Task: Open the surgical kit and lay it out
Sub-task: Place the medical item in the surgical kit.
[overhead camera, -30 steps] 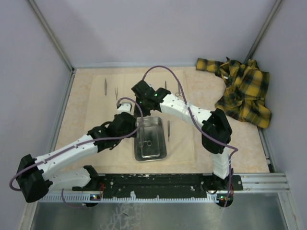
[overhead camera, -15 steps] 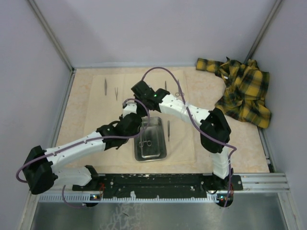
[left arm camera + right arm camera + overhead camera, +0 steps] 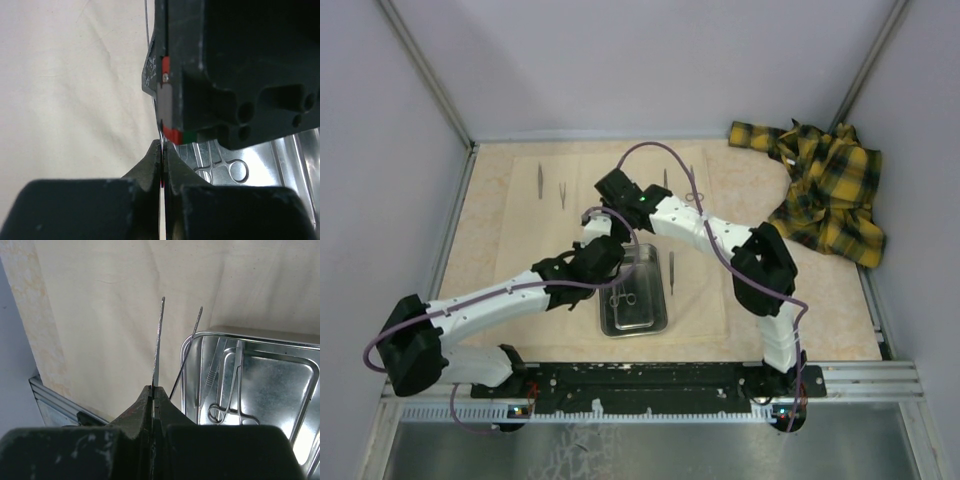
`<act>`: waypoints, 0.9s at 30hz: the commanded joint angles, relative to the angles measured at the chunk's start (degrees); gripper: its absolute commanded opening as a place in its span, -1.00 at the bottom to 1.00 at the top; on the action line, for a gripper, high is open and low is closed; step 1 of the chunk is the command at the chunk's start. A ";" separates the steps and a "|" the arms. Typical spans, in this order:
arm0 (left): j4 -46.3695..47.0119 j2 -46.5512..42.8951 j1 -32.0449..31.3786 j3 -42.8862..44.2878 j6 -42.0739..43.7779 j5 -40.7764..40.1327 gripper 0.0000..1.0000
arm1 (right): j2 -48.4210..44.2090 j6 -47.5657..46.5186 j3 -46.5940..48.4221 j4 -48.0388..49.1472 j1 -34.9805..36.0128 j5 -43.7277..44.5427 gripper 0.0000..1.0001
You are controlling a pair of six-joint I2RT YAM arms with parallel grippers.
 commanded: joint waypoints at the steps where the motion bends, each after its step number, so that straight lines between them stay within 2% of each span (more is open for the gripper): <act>1: 0.85 1.07 -0.77 2.02 0.62 -0.53 -1.00 | 1.23 0.25 3.23 2.06 0.23 -1.99 -1.00; 4: 0.81 0.92 -0.89 1.74 -0.11 -0.89 -1.00 | 2.09 0.02 4.48 1.75 -0.07 -2.67 -1.00; 9: 0.77 -0.38 -1.15 0.53 -0.81 -1.47 -1.00 | 2.48 -0.53 6.24 1.33 -1.73 -3.58 -0.65; 11: 0.91 -1.30 -1.15 -0.20 -1.08 -1.60 -1.00 | 2.42 -0.84 6.82 1.01 -2.81 -3.82 -0.49; 13: 1.24 -2.21 -1.15 -1.11 -1.11 -1.78 -1.00 | 2.04 -1.19 7.26 1.14 -3.98 -4.44 -0.15; 14: 1.35 -2.58 -1.15 -1.44 -1.11 -2.02 -1.00 | 1.90 -1.42 7.52 1.11 -4.53 -4.91 -0.05; 27: 1.43 -7.50 -1.15 -3.95 -3.67 -2.68 -1.00 | -5.01 -5.06 7.03 -0.47 -14.35 -6.57 0.04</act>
